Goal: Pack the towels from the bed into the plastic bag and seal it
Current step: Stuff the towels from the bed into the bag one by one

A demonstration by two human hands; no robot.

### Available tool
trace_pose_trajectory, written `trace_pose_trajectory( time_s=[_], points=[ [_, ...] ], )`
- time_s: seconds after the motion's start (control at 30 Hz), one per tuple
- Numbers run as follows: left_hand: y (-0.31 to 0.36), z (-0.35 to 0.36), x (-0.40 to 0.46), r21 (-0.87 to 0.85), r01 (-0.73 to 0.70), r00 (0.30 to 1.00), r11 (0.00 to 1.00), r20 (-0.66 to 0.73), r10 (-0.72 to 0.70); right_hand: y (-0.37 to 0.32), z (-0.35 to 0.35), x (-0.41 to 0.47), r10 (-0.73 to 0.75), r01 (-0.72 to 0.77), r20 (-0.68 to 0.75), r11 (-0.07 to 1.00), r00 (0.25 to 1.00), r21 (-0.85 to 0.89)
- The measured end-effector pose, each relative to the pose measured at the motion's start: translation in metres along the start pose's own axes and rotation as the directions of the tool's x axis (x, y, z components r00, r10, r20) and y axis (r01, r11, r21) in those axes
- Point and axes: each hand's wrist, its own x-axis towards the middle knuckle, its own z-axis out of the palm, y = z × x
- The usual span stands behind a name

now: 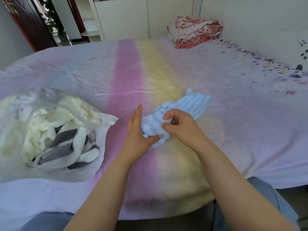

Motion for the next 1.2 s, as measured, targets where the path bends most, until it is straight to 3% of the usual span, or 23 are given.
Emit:
trace_pose_trajectory(
  time_s=[0.07, 0.17, 0.23, 0.3, 0.43, 0.5, 0.6, 0.67, 0.7, 0.73, 0.77, 0.8, 0.9, 0.97, 1.0, 1.03, 1.1, 1.13, 1.17, 1.2],
  points=[
    [0.009, -0.015, -0.010, -0.124, 0.068, 0.994, 0.990, 0.094, -0.056, -0.018, 0.003, -0.016, -0.035, 0.009, 0.140, 0.983, 0.990, 0.184],
    [0.021, -0.033, -0.029, -0.023, 0.070, 0.995, 0.997, 0.066, -0.068, -0.031, 0.006, -0.027, -0.048, -0.041, 0.267, 0.947, 0.963, 0.318],
    [0.031, -0.048, -0.042, -0.141, 0.039, 0.996, 0.989, 0.084, -0.027, -0.030, 0.011, -0.024, -0.088, 0.072, 0.096, 0.984, 0.991, 0.162],
    [0.040, -0.064, -0.052, -0.242, -0.031, 0.996, 0.970, 0.078, 0.051, -0.016, 0.015, -0.012, -0.133, 0.123, -0.082, 0.986, 0.988, -0.109],
    [0.053, -0.089, -0.054, -0.366, -0.090, 0.995, 0.926, 0.006, 0.099, 0.022, 0.035, 0.004, 0.167, -0.120, 0.141, 0.950, 0.976, -0.290],
    [0.055, -0.099, -0.054, -0.404, -0.143, 0.988, 0.903, -0.108, 0.109, 0.021, 0.048, -0.010, 0.256, -0.198, 0.149, 0.925, 0.955, -0.324],
    [0.051, -0.107, -0.057, -0.279, -0.237, 0.923, 0.931, -0.365, 0.126, 0.009, 0.062, -0.035, 0.255, -0.257, 0.143, 0.966, 0.956, -0.008],
    [0.040, -0.099, -0.061, -0.128, -0.167, 0.902, 0.978, -0.420, 0.099, -0.006, 0.072, -0.048, 0.276, -0.351, 0.293, 0.904, 0.915, 0.245],
    [0.034, -0.093, -0.065, -0.017, -0.124, 0.903, 0.992, -0.417, 0.106, -0.011, 0.079, -0.051, 0.223, -0.402, 0.421, 0.822, 0.879, 0.403],
    [0.025, -0.087, -0.069, 0.106, -0.120, 0.913, 0.987, -0.379, 0.152, -0.016, 0.086, -0.054, 0.153, -0.468, 0.510, 0.670, 0.846, 0.576],
    [0.019, -0.082, -0.076, 0.195, -0.121, 0.933, 0.973, -0.311, 0.179, -0.023, 0.091, -0.056, 0.057, -0.517, 0.572, 0.509, 0.818, 0.689],
    [0.013, -0.079, -0.084, 0.238, -0.111, 0.959, 0.965, -0.228, 0.167, -0.033, 0.092, -0.058, 0.048, -0.557, 0.595, 0.419, 0.802, 0.717],
    [0.007, -0.090, -0.104, 0.210, -0.095, 0.994, 0.973, -0.038, 0.105, -0.044, 0.099, -0.055, 0.072, -0.436, 0.459, 0.469, 0.886, 0.768],
    [0.015, -0.107, -0.115, 0.206, -0.169, 0.980, 0.964, -0.068, 0.187, -0.042, 0.104, -0.050, 0.036, -0.348, 0.376, 0.469, 0.926, 0.812],
    [0.017, -0.115, -0.121, 0.248, -0.222, 0.946, 0.943, -0.178, 0.270, -0.041, 0.108, -0.047, 0.018, -0.315, 0.342, 0.435, 0.940, 0.843],
    [0.018, -0.122, -0.126, 0.361, -0.235, 0.866, 0.903, -0.343, 0.363, -0.047, 0.111, -0.046, 0.015, -0.302, 0.321, 0.379, 0.947, 0.875],
    [0.011, -0.134, -0.135, 0.526, -0.055, 0.606, 0.849, -0.658, 0.447, -0.057, 0.119, -0.043, -0.046, -0.279, 0.299, 0.246, 0.953, 0.928],
    [0.007, -0.141, -0.139, 0.474, 0.066, 0.496, 0.878, -0.779, 0.383, -0.064, 0.123, -0.042, -0.093, -0.274, 0.298, 0.214, 0.950, 0.938],
    [0.002, -0.149, -0.141, 0.386, 0.161, 0.436, 0.908, -0.853, 0.286, -0.071, 0.130, -0.041, -0.120, -0.267, 0.293, 0.190, 0.949, 0.945],
    [-0.004, -0.157, -0.143, 0.308, 0.234, 0.425, 0.922, -0.885, 0.188, -0.078, 0.140, -0.041, -0.128, -0.272, 0.292, 0.155, 0.948, 0.950]
  ],
)
